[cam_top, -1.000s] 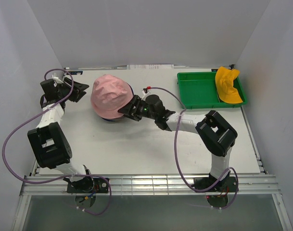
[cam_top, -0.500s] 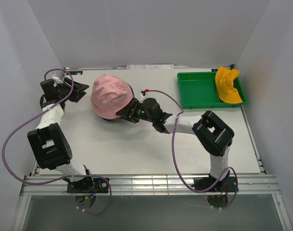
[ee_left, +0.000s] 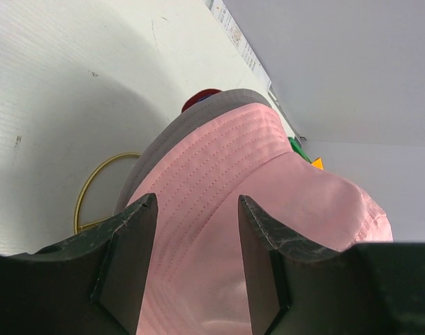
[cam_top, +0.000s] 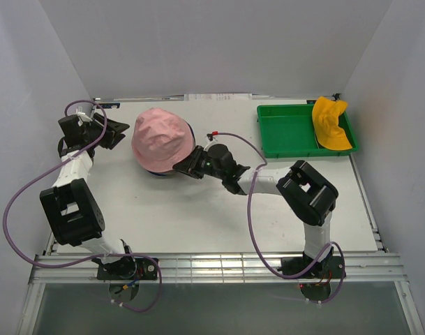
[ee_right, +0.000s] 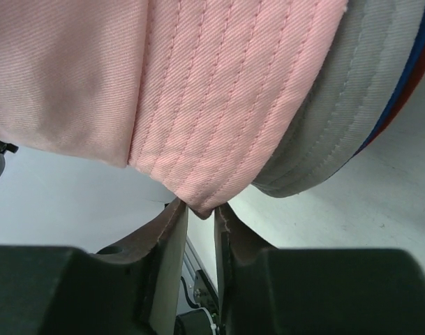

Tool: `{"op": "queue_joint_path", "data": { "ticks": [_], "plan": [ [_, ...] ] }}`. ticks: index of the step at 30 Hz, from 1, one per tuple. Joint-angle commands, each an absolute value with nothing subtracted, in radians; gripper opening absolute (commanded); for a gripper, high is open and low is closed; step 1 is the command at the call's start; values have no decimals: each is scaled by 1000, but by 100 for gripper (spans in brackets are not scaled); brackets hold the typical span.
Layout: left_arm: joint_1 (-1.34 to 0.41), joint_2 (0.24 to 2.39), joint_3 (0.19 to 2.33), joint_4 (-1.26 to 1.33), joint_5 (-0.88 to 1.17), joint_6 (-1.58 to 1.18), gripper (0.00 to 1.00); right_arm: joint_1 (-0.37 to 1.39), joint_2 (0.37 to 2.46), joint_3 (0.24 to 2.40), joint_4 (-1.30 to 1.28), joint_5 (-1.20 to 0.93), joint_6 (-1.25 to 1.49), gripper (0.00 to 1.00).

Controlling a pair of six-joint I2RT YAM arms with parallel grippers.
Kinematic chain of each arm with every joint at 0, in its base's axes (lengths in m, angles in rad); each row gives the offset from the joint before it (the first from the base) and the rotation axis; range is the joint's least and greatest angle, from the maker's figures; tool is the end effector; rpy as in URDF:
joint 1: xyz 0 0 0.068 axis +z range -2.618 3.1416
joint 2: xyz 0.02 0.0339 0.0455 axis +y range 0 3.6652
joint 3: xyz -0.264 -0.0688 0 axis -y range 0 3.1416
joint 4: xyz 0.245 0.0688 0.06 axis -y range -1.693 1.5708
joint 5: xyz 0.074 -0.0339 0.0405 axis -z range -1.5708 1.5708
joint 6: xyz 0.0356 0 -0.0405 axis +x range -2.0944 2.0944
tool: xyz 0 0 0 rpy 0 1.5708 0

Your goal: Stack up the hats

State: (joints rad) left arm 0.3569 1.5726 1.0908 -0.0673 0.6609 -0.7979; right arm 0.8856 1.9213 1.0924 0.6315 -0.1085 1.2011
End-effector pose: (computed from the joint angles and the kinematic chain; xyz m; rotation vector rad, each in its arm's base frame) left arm 0.3379 0.1027 0.2639 -0.8071 1.9778 -0.9593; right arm 0.2677 0.3336 0.1999 0.2340 2.0568 1.5214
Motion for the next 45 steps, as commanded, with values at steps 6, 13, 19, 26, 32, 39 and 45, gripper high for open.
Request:
{"op": "queue_joint_path", "data": {
  "ticks": [6,13,19,26,32,39,45],
  "plan": [
    [354,1516,1091,-69,652,-776,59,845,1885,1046,663,-103,1203,12],
    [353,1520,1074,-54,653,-778,59,799,1879,1046,640,-190,1212,9],
    [354,1529,1051,-14,669,-785,60,755,1911,1098,595,-311,1207,8],
    [353,1536,1029,37,698,-793,61,670,1980,1222,539,-523,1181,8],
    [353,1543,1005,84,718,-822,61,612,2065,1376,367,-650,1091,8],
    [354,1555,996,136,736,-842,61,554,2123,1518,182,-722,990,8],
    [354,1592,1025,163,752,-845,62,505,2189,1675,8,-765,868,8]
  ]
}}
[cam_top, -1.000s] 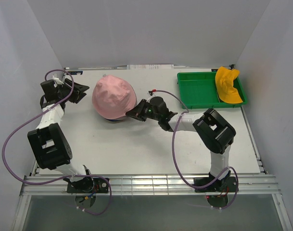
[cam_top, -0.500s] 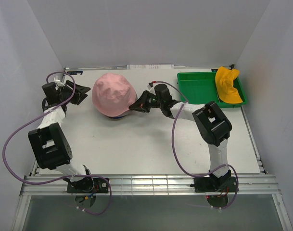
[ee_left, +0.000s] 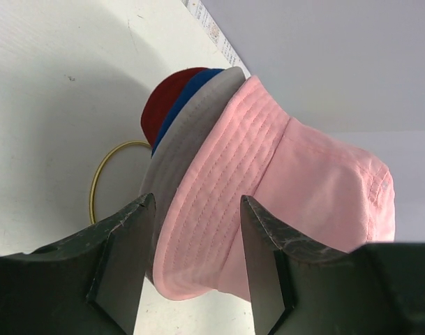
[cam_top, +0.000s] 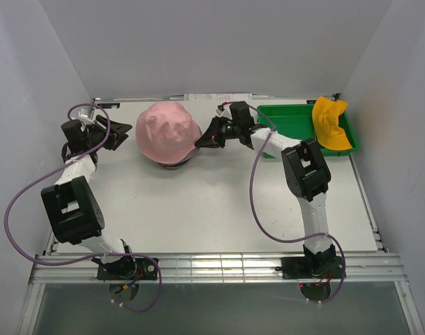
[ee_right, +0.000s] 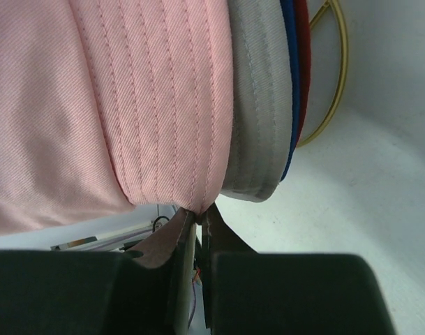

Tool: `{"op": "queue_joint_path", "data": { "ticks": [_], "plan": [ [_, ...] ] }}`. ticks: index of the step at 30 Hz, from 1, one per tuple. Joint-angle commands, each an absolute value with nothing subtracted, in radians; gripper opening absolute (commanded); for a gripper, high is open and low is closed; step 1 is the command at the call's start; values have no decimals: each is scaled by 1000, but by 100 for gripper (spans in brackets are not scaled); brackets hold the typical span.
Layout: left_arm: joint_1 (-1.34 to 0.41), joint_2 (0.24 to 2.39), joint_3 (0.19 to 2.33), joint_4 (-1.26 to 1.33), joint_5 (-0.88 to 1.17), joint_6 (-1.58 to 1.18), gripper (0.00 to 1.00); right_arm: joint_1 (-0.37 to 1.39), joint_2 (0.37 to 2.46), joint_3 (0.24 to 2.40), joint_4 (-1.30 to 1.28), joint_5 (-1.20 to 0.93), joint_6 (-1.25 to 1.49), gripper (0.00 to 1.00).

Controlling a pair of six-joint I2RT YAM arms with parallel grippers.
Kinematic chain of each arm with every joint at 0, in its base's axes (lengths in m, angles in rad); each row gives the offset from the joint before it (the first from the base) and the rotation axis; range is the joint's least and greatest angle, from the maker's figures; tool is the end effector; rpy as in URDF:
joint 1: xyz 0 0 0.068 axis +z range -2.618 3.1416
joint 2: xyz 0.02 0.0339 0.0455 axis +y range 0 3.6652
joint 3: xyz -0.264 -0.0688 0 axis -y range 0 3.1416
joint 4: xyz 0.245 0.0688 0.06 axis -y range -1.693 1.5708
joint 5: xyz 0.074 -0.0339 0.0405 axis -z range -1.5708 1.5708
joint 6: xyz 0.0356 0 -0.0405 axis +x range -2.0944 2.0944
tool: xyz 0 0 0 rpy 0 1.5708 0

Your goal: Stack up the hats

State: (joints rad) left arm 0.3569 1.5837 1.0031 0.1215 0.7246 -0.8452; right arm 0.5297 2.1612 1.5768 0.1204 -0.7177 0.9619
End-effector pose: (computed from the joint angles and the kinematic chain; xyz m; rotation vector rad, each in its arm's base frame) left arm 0.3375 0.1007 0.2487 -0.7441 1.9194 -1.0379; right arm 0.4150 0.2701 0.2026 -0.0271 2.3376 1.5822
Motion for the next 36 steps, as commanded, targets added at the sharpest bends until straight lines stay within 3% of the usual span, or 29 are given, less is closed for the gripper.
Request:
{"op": "queue_joint_path", "data": {
  "ticks": [1,9,36],
  "plan": [
    [353,1598,1028,178,755,-847,62,499,2203,1702,-70,-768,850,8],
    [350,1672,1055,310,819,-903,62,472,2315,1950,-307,-762,703,8],
    [244,1812,1137,525,816,-927,62,456,2332,1996,-342,-733,660,8]
  ]
}}
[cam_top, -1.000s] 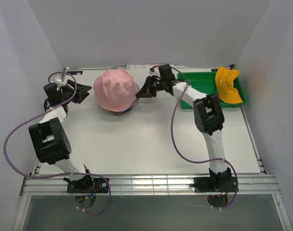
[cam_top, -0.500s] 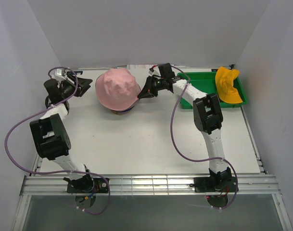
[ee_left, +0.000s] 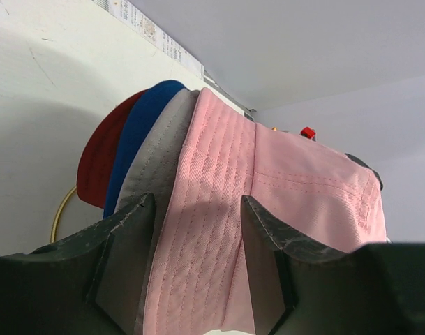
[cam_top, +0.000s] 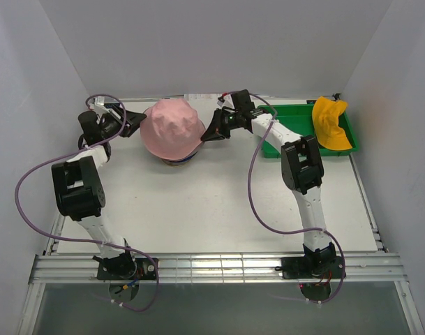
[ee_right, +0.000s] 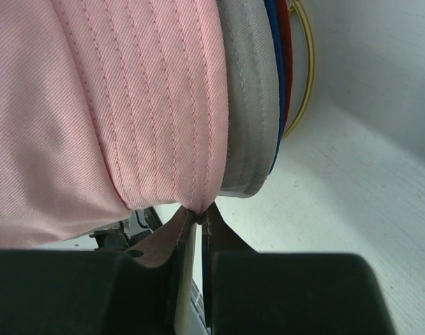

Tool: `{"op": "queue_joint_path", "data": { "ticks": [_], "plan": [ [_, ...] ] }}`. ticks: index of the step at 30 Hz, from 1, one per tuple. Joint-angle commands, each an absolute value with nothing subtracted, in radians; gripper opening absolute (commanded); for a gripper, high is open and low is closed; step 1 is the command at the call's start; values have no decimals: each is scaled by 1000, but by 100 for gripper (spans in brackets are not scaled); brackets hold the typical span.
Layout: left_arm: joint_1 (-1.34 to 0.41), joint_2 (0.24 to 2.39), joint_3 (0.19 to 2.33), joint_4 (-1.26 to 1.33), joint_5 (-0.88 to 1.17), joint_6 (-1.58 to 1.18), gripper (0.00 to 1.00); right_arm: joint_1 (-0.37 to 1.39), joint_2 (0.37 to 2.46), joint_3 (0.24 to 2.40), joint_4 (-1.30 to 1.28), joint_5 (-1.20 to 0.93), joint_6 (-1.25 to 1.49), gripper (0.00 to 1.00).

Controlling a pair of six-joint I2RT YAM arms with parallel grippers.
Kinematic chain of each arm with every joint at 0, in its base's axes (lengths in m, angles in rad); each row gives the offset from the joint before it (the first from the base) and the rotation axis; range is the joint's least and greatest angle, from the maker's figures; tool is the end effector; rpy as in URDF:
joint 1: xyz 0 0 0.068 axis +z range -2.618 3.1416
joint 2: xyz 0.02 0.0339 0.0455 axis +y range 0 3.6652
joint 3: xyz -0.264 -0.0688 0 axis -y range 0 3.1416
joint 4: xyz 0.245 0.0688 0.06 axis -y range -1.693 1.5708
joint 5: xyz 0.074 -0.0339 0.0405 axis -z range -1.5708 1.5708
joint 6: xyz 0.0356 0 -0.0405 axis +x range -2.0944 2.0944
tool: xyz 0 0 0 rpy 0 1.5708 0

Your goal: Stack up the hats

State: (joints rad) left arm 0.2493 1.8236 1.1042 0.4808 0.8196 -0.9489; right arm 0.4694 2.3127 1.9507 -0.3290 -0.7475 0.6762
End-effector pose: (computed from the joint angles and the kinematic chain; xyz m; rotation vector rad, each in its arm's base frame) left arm 0.3993 0.0748 0.2296 -0.5085 1.8364 -1.2216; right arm 0.4581 0.2595 0.2137 -0.1941 2.4475 1.4117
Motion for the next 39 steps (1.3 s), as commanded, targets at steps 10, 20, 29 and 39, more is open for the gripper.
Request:
{"op": "queue_joint_path", "data": {
  "ticks": [10,20,29,39],
  "plan": [
    [239,1802,1112,534,816,-923,42,451,2341,1999,-334,-733,664,8],
    [239,1807,1083,534,807,-930,2,449,2345,1997,-325,-726,676,8],
    [241,1795,994,416,687,-919,0,448,2353,1973,-313,-715,689,8],
    [239,1804,948,301,597,-882,0,442,2384,1948,-314,-704,684,8]
  ]
}}
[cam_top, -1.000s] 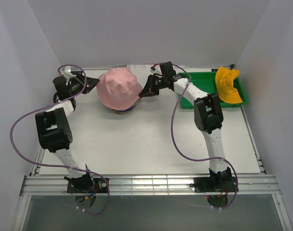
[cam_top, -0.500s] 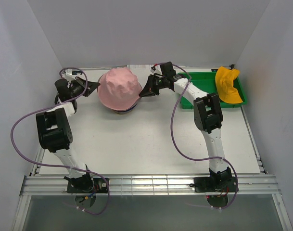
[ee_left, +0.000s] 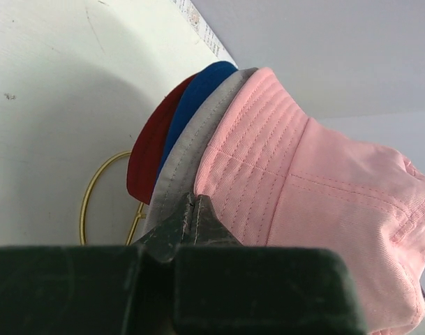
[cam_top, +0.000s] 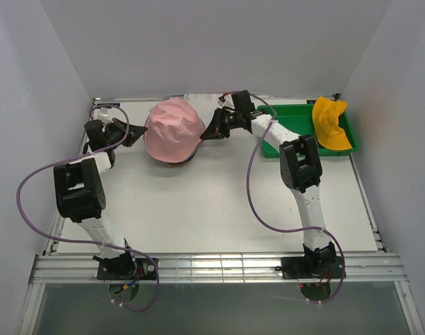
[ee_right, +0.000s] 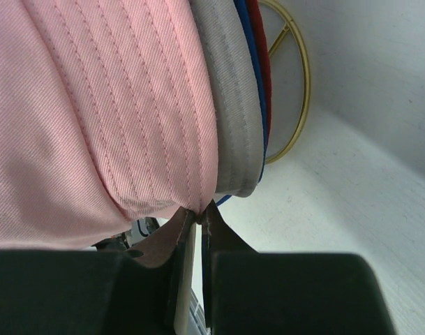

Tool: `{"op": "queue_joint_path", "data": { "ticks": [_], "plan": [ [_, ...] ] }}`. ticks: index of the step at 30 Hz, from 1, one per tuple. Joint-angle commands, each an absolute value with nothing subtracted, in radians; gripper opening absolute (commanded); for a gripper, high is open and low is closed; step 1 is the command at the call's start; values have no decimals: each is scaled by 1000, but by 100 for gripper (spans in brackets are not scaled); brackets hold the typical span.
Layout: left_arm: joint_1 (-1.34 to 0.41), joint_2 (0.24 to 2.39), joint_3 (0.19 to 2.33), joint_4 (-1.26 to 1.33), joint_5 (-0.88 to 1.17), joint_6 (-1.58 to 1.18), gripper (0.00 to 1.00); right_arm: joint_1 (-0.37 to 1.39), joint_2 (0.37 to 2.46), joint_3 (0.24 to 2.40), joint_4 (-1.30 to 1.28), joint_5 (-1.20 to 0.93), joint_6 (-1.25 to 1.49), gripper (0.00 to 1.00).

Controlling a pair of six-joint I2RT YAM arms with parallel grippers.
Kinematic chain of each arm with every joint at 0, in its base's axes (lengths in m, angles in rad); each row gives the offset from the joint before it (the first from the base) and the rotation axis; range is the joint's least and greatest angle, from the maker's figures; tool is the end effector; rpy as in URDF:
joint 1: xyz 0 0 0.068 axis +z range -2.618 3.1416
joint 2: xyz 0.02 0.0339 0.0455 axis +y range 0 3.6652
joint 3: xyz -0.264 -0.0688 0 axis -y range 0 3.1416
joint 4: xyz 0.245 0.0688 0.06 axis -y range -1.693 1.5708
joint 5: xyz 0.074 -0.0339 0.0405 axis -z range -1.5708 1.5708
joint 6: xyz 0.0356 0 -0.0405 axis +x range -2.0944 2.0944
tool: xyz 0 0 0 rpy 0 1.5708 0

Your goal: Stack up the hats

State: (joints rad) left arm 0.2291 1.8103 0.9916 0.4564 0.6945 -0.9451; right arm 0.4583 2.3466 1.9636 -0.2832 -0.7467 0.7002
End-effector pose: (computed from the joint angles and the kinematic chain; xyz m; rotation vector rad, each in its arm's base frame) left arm 0.3836 0.0661 0.1961 -0.6765 1.8987 -1.1359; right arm 0.4675 0.2576 0.2042 -0.1633 2.4289 1.4200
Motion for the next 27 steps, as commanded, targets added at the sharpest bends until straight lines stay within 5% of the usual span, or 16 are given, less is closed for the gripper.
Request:
{"op": "queue_joint_path", "data": {
  "ticks": [1,27],
  "plan": [
    [242,1807,950,278,586,-877,0,442,2384,1939,-314,-704,683,8],
    [245,1847,957,65,494,-775,0,465,2283,1836,-322,-693,623,8]
  ]
}}
